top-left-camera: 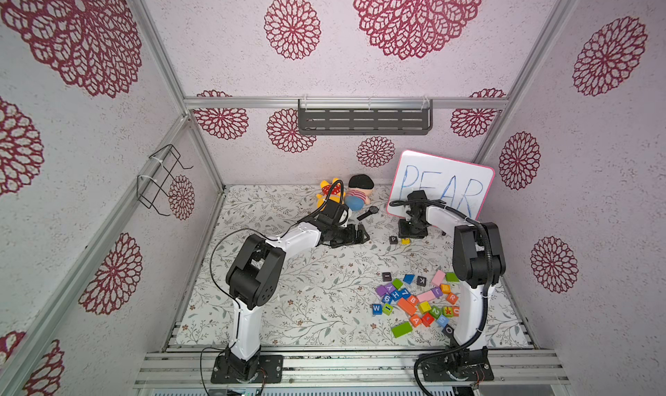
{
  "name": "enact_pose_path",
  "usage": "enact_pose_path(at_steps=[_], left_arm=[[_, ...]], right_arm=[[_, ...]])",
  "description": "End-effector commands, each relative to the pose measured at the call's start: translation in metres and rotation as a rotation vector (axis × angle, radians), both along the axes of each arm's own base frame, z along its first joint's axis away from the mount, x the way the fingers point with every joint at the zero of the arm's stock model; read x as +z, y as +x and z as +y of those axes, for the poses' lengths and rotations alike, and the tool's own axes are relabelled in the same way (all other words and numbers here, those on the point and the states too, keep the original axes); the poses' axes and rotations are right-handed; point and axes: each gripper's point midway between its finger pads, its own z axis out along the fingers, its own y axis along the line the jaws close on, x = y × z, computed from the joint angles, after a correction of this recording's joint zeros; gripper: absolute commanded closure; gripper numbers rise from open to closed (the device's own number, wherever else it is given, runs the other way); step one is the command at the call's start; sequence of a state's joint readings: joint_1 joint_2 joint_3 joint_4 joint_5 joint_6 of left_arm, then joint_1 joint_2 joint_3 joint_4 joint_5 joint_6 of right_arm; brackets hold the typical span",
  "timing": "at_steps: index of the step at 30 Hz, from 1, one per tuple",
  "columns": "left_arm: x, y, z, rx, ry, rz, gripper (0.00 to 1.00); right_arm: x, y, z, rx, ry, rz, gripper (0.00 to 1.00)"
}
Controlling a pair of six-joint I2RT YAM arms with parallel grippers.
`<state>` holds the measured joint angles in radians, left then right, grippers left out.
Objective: Spell the uppercase word “pear” with letter blocks
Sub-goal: Place the letter block at the center of the board, then pick up the letter block from the center of the board.
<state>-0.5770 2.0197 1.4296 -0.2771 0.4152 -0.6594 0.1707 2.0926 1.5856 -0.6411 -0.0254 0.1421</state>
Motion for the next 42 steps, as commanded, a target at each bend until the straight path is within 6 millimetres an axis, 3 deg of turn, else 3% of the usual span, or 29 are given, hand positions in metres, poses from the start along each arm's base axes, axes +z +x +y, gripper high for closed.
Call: enact_pose_path(at_steps=[1,4,10,16,28,34,38,42], left_arm=[[0.032,-0.003,0.000,0.014,-0.042,-0.054,0.02],[0.033,-0.015,0.004,0.027,-0.042,-0.048,0.02],[0.020,-0.052,0.010,0.032,-0.015,-0.006,0.02],[0.004,-0.080,0.016,0.046,0.006,0.036,0.02],[0.000,-0.097,0.024,-0.009,0.029,0.046,0.02],[0.001,-0.106,0.025,-0.041,0.033,0.051,0.02],[0.000,-0.112,0.024,-0.054,0.029,0.046,0.02],[-0.003,-0.114,0.020,-0.062,0.032,0.052,0.02]], right_arm=[[0.056,0.001,-0.010,-0.055,-0.011,-0.094,0.49],[0.066,-0.026,-0.010,-0.087,0.015,-0.110,0.49],[0.059,-0.114,-0.009,-0.113,0.017,-0.051,0.49],[0.051,-0.187,0.019,-0.056,0.036,0.002,0.48],[0.051,-0.253,0.040,-0.050,0.034,0.137,0.49],[0.048,-0.297,0.035,-0.135,0.004,0.206,0.51],[0.051,-0.312,0.033,-0.164,0.040,0.210,0.50],[0.029,-0.333,0.033,-0.195,0.079,0.284,0.45]])
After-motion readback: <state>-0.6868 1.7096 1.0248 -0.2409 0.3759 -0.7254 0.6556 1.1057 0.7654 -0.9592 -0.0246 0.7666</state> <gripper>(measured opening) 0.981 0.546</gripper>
